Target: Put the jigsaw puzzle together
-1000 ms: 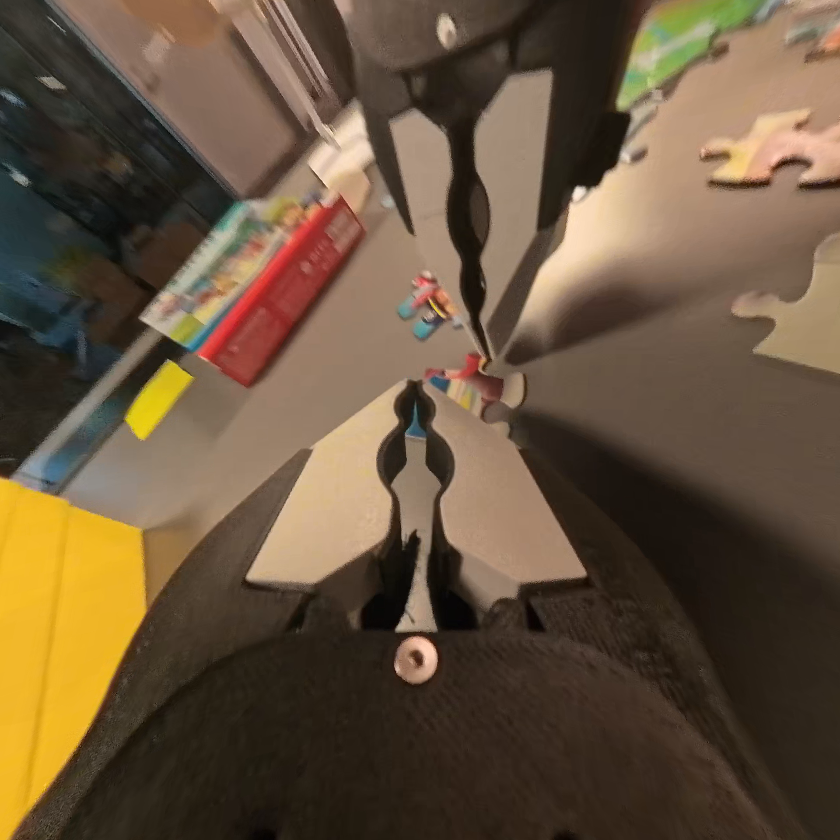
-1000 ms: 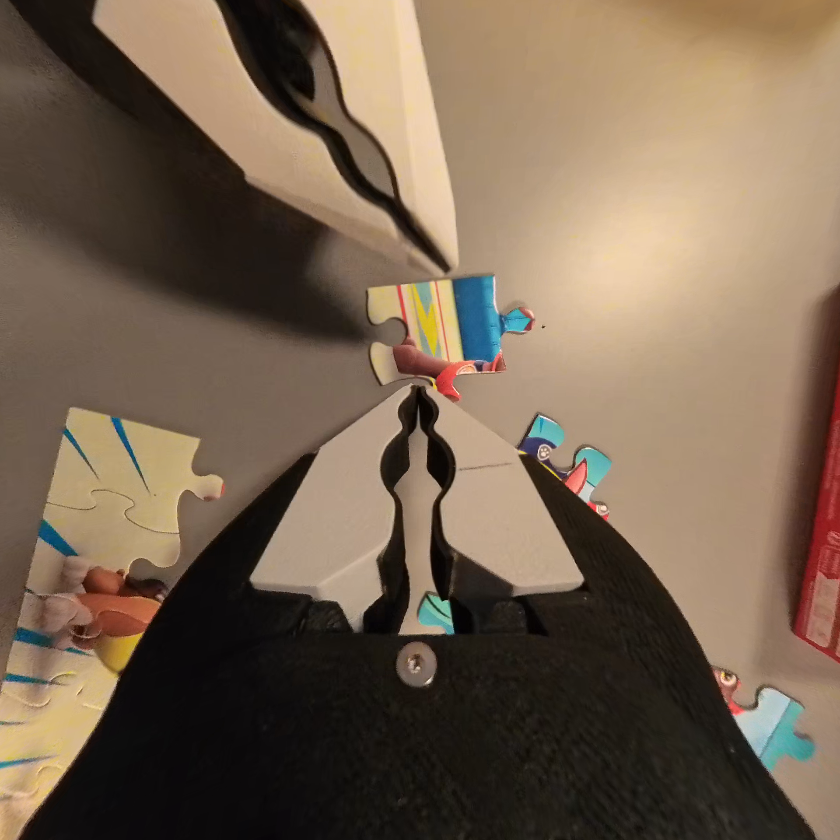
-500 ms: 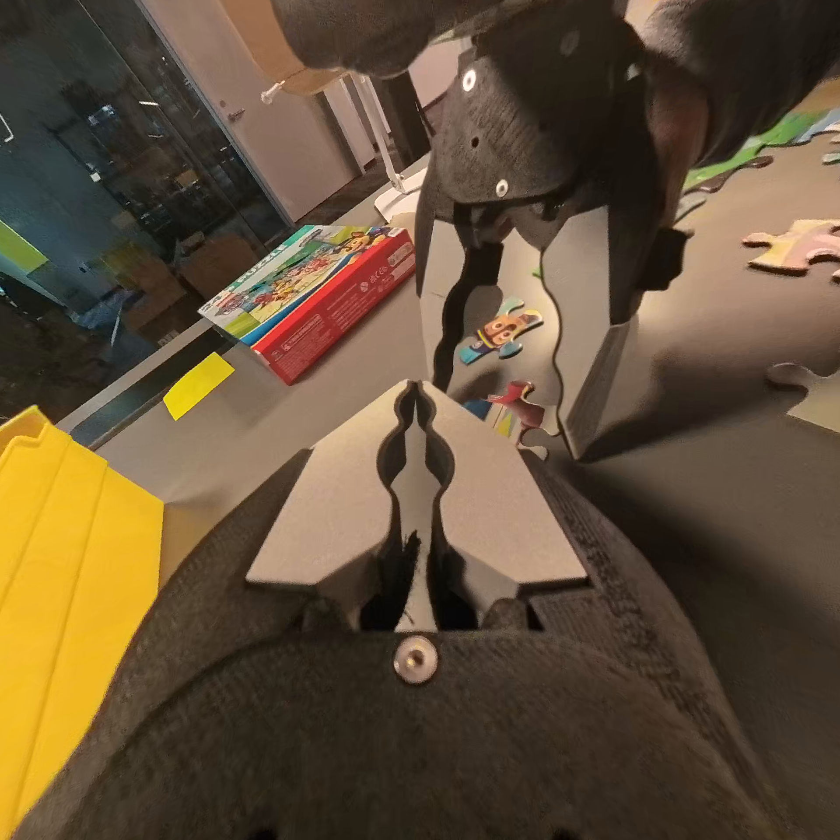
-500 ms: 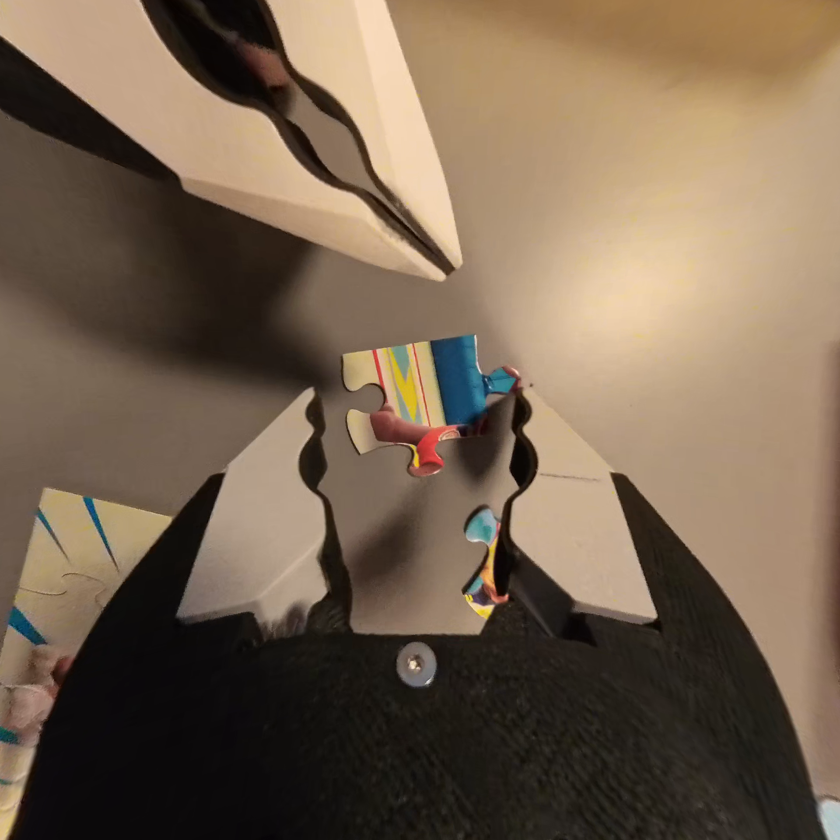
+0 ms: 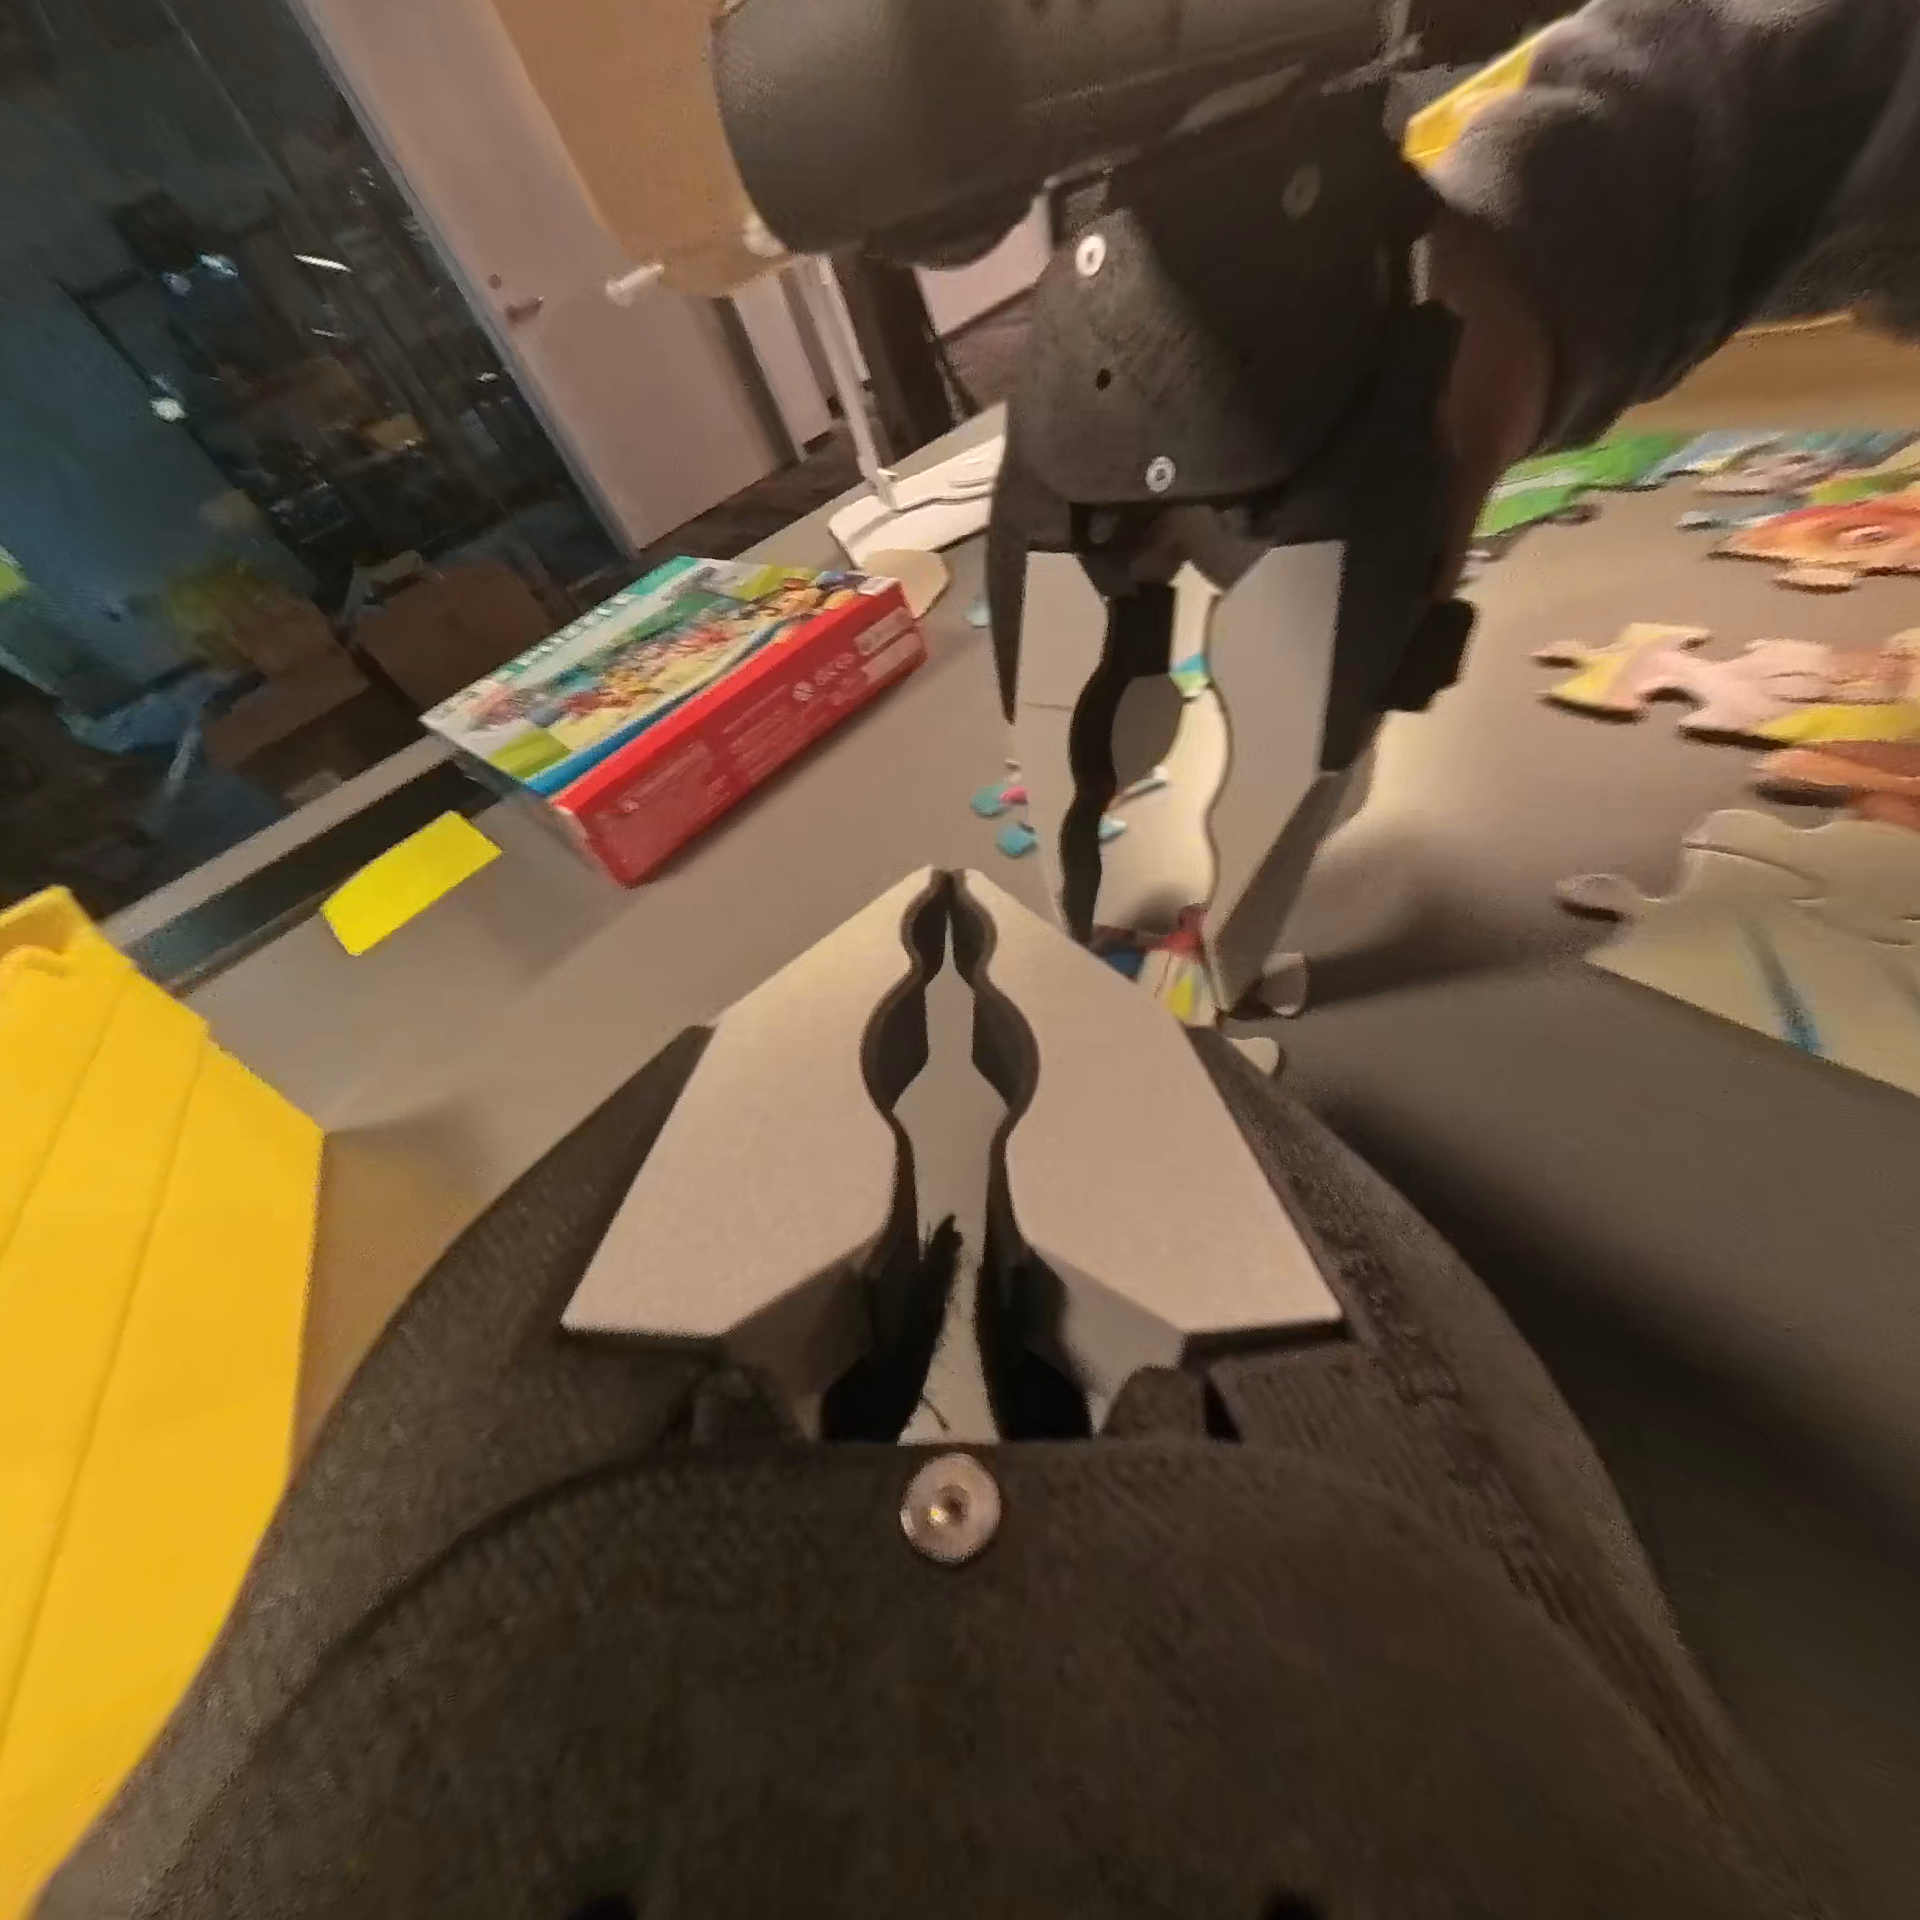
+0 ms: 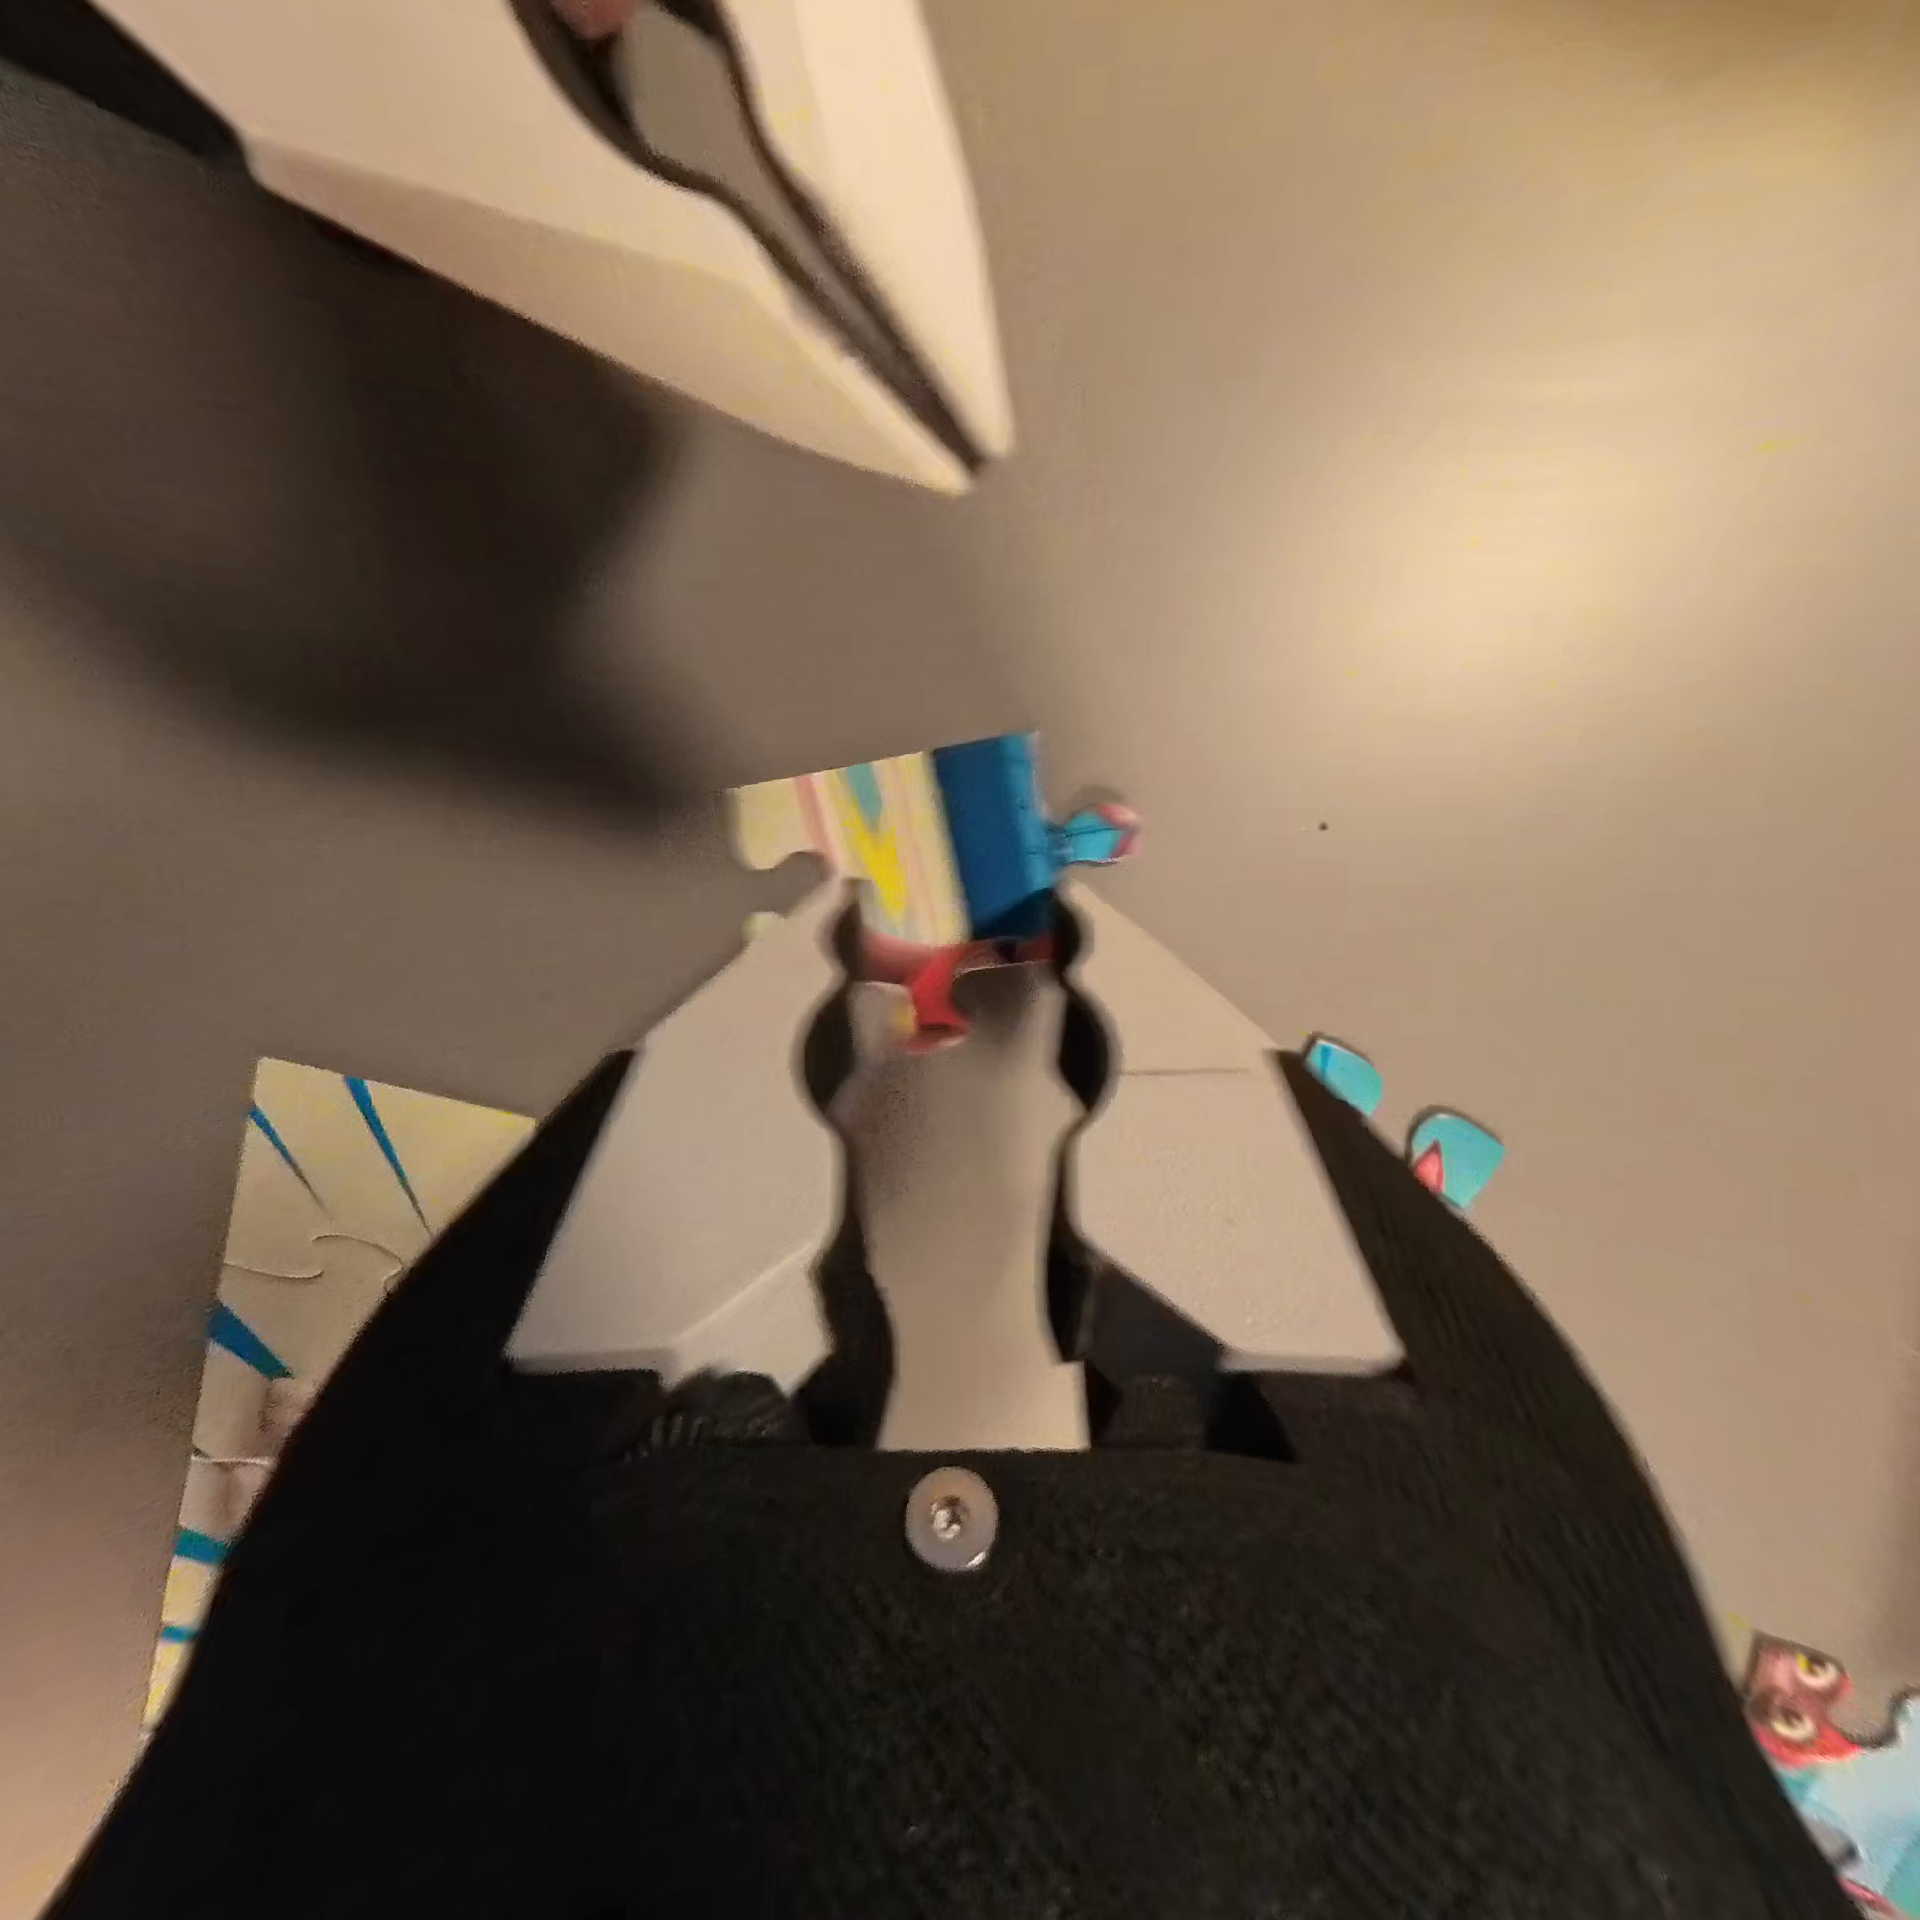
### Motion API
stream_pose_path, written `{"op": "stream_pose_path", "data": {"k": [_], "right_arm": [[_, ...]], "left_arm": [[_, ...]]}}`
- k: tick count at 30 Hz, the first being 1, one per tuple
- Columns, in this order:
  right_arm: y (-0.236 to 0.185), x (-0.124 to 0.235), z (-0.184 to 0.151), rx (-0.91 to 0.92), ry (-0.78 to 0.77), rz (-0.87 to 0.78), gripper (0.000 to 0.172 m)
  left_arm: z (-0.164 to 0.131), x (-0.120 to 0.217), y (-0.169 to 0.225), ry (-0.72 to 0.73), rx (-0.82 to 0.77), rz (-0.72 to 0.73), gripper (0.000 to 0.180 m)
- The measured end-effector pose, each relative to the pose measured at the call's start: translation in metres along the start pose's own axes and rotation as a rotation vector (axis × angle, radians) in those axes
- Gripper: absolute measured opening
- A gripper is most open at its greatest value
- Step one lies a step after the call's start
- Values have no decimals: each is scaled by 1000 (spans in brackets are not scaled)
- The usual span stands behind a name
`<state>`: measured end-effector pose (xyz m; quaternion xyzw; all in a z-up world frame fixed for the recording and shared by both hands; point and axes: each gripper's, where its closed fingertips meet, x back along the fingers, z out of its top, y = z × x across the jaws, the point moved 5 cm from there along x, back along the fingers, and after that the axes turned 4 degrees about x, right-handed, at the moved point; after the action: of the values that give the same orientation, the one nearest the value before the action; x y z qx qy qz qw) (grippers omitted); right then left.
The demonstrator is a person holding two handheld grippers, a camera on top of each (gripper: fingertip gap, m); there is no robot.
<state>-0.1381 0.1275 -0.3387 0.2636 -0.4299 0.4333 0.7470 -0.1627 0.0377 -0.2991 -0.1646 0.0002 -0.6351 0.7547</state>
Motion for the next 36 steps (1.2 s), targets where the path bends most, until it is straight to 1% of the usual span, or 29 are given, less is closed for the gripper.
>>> {"op": "stream_pose_path", "data": {"k": [1,4,6,8,11,13,15,18,19,21,22,23,25,26,28,29,30,33,34,35,36], "right_arm": [[-3,2,1,13,25,-5,0],[-11,7,3,8,98,23,0],[-14,7,1,-17,111,36,11],[-24,4,-1,-38,107,72,21],[-44,0,-2,-49,117,119,22],[-56,-1,0,-46,136,129,19],[-69,-4,3,-26,142,134,16],[-90,-7,10,22,135,138,13],[-97,-9,13,33,136,145,13],[-111,-12,18,44,145,168,12],[-115,-12,19,48,147,175,12],[-116,-12,20,51,147,159,10],[-113,-6,19,32,171,108,4],[-112,-1,18,3,198,101,4],[-111,14,16,-69,265,103,5],[-111,21,13,-98,287,101,6],[-111,27,8,-123,297,90,7],[-114,40,-13,-200,296,52,8],[-116,44,-19,-230,306,54,9],[-119,47,-25,-262,324,64,10],[-122,51,-29,-296,347,77,10]], "left_arm": [[0,7,6,-11,16,-30,0],[-4,30,33,-42,-8,-162,16],[-11,44,49,-127,-42,-210,30],[-15,57,65,-193,-65,-263,39],[-13,78,89,-199,-48,-337,50],[-11,89,103,-190,-45,-354,57],[-14,97,114,-211,-86,-340,70],[-20,104,134,-240,-213,-329,91],[-22,105,142,-238,-277,-329,94],[-30,106,159,-249,-398,-362,92],[-37,104,166,-265,-433,-388,90],[-41,100,171,-274,-452,-398,88],[-51,92,177,-310,-533,-399,78],[-55,89,177,-336,-595,-376,75],[-53,85,177,-322,-716,-310,58],[-53,86,178,-326,-749,-305,57],[-52,87,179,-328,-762,-295,55],[-49,97,183,-298,-794,-315,42],[-44,102,184,-267,-778,-328,27],[-40,107,183,-242,-759,-334,16],[-38,110,180,-230,-748,-331,13]]}}
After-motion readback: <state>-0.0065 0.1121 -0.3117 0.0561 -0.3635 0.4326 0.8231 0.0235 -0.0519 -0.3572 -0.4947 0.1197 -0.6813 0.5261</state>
